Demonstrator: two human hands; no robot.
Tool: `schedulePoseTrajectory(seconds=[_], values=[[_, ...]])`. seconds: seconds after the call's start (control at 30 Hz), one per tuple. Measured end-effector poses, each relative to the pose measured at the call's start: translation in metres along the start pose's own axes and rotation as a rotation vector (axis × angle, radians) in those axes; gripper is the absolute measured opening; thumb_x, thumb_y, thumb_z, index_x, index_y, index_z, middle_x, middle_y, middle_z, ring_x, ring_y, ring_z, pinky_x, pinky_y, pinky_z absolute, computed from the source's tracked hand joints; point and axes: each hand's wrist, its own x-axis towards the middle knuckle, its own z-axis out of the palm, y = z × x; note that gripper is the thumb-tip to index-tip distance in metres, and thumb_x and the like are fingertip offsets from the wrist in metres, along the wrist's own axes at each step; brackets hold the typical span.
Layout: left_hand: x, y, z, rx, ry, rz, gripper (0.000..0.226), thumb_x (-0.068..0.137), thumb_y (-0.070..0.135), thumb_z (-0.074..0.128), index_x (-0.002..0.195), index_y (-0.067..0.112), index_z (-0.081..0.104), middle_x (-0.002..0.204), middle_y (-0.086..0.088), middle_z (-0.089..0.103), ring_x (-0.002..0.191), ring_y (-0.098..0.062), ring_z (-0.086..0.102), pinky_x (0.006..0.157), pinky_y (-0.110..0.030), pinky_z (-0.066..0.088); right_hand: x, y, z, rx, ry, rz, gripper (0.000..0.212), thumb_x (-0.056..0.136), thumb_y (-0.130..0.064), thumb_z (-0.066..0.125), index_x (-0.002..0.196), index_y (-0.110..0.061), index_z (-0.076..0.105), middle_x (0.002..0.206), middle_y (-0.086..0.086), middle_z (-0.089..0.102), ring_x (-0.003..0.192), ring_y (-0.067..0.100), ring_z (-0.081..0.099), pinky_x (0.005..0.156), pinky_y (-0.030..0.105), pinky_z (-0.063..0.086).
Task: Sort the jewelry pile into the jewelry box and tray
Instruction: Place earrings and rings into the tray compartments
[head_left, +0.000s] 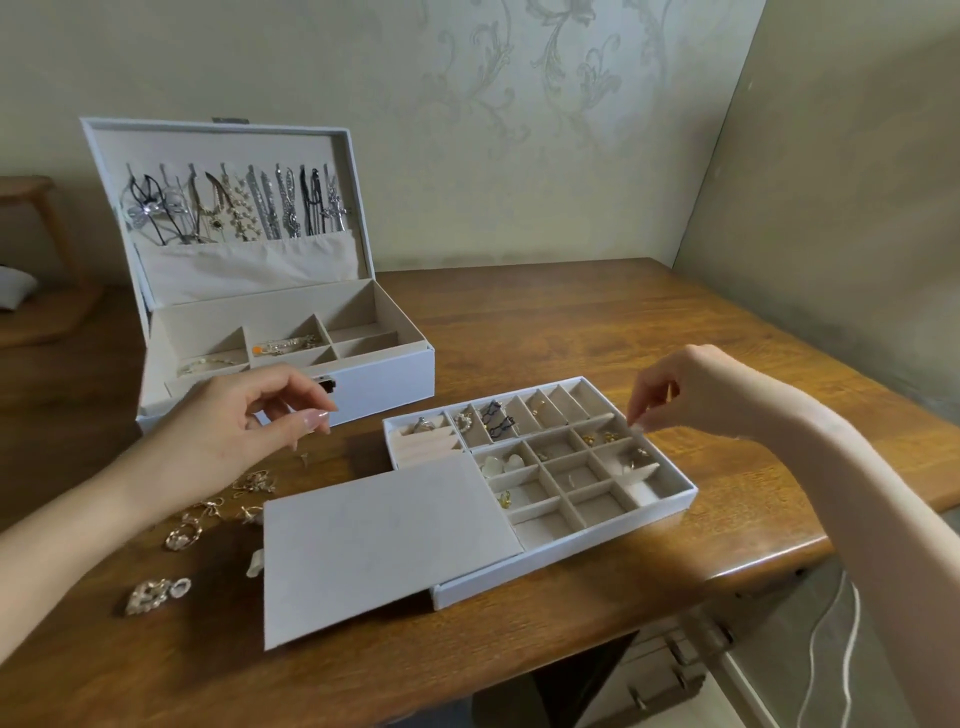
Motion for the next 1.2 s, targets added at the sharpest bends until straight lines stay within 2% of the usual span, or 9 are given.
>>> schedulePoseTrajectory(seconds=[0.1,0.2,0.33,0.37,0.53,0.67,0.83,1.0,1.2], values=[[-0.012,-0.008,-0.014,0.008,0.02,-0.009,0.017,0.074,0.046,0.061,0.09,0.043,0.064,0.082,0.013,0.07,0.069,-0.008,0.062,0.074,-0.042,0.054,0.004,-0.005,0.002,-0.173,-0.147,0.083,0.013,0.074,-0.018,0.079,0.068,-0.027,0.072,0.07,-0.011,0.063,0.067,0.007,0.054,0.065,0.026,0.047],[-0.022,-0.013,-0.029,0.021,0.009,-0.007,0.047,0.066,0.078,0.055,0.093,0.04,0.065,0.084,0.012,0.071,0.072,-0.009,0.063,0.07,-0.039,0.055,0.001,-0.006,0.0,-0.19,-0.149,0.108,0.017,0.074,-0.015,0.078,0.065,-0.027,0.07,0.07,-0.012,0.063,0.068,0.005,0.054,0.062,0.022,0.046],[-0.03,-0.019,-0.042,0.043,0.071,-0.037,0.007,0.081,0.029,0.065,0.087,0.03,0.068,0.084,0.012,0.071,0.075,-0.012,0.064,0.072,-0.038,0.055,0.0,-0.031,-0.016,-0.14,-0.046,-0.005,0.022,0.074,-0.016,0.079,0.063,-0.032,0.069,0.065,-0.011,0.063,0.059,0.003,0.052,0.052,0.011,0.039],[-0.033,-0.019,-0.046,0.07,0.077,-0.049,0.011,0.082,0.021,0.066,0.088,0.03,0.068,0.084,0.013,0.07,0.075,-0.011,0.064,0.071,-0.033,0.054,0.002,-0.047,-0.016,-0.111,-0.014,-0.075,0.022,0.074,-0.017,0.079,0.064,-0.033,0.069,0.064,-0.013,0.063,0.059,0.001,0.054,0.054,0.009,0.04],[-0.047,-0.026,-0.061,0.226,-0.065,-0.128,0.008,0.079,0.025,0.073,0.081,0.031,0.068,0.078,0.013,0.067,0.068,-0.001,0.057,0.06,-0.015,0.042,0.006,-0.154,0.021,0.174,-0.06,-0.431,0.012,0.075,-0.021,0.074,0.072,-0.032,0.07,0.067,-0.013,0.064,0.062,-0.003,0.053,0.056,0.011,0.042],[-0.058,-0.031,-0.059,0.303,-0.133,-0.129,0.009,0.08,0.024,0.074,0.082,0.029,0.066,0.081,0.014,0.065,0.079,0.0,0.056,0.063,-0.011,0.041,0.025,-0.217,0.072,0.184,-0.096,-0.584,0.005,0.081,-0.021,0.073,0.084,-0.024,0.075,0.074,-0.011,0.061,0.065,-0.001,0.052,0.06,0.013,0.041],[-0.059,-0.033,-0.057,0.323,-0.031,-0.11,0.007,0.082,0.024,0.072,0.081,0.028,0.066,0.083,0.015,0.062,0.069,-0.001,0.054,0.059,-0.011,0.038,0.044,-0.254,0.105,-0.018,-0.115,-0.558,0.023,0.08,-0.039,0.072,0.095,-0.023,0.072,0.081,-0.01,0.057,0.078,0.01,0.052,0.061,0.022,0.037],[-0.056,-0.035,-0.059,0.336,0.05,-0.099,0.001,0.085,0.024,0.067,0.085,0.025,0.066,0.085,0.014,0.061,0.071,-0.001,0.053,0.058,-0.01,0.038,0.054,-0.26,0.109,-0.009,-0.19,-0.525,0.018,0.076,-0.031,0.076,0.088,-0.018,0.073,0.077,-0.008,0.058,0.08,0.012,0.054,0.068,0.025,0.039],[-0.059,-0.025,-0.058,0.291,0.107,-0.103,0.005,0.086,0.019,0.066,0.087,0.024,0.066,0.08,0.013,0.059,0.067,0.008,0.051,0.056,-0.006,0.038,0.056,-0.232,0.065,0.4,-0.121,-0.426,0.011,0.076,-0.014,0.077,0.068,-0.012,0.069,0.053,-0.011,0.059,0.048,-0.003,0.05,0.051,0.011,0.037]])
